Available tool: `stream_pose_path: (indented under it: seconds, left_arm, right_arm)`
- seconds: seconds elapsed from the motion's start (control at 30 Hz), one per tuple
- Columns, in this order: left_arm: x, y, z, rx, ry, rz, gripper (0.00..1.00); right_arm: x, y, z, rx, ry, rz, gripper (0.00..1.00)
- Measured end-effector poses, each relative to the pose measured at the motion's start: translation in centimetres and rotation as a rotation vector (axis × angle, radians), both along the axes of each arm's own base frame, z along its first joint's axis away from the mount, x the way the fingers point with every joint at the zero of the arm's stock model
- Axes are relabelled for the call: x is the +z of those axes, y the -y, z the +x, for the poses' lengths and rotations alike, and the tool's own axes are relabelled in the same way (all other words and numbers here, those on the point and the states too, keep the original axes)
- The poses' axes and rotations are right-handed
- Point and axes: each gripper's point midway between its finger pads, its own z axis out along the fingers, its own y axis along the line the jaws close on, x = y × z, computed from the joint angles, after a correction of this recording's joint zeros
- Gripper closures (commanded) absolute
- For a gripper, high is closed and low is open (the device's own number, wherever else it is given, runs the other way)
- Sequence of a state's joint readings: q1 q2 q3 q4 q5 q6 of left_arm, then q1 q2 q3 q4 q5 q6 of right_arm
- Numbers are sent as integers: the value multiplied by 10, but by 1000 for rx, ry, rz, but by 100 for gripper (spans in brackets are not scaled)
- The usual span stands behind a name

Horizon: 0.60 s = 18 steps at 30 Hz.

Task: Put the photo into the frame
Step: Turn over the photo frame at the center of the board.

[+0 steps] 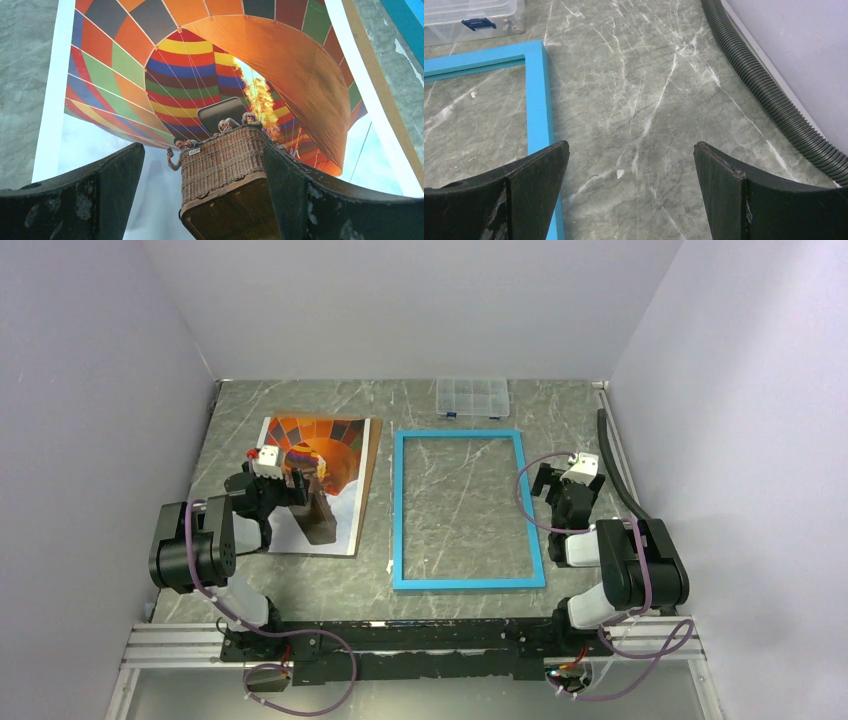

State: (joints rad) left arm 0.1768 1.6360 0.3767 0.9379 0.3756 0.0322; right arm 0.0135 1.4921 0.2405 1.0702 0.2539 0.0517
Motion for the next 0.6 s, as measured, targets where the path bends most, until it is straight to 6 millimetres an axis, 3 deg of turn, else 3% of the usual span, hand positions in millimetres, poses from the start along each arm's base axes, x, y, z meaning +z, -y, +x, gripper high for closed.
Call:
stream_pose_path:
  seconds: [0.6]
  left_arm:
    - [-1, 0, -1, -5, -13, -6, 5]
  right_arm:
    - [-1, 0, 0, -1, -3, 0, 0]
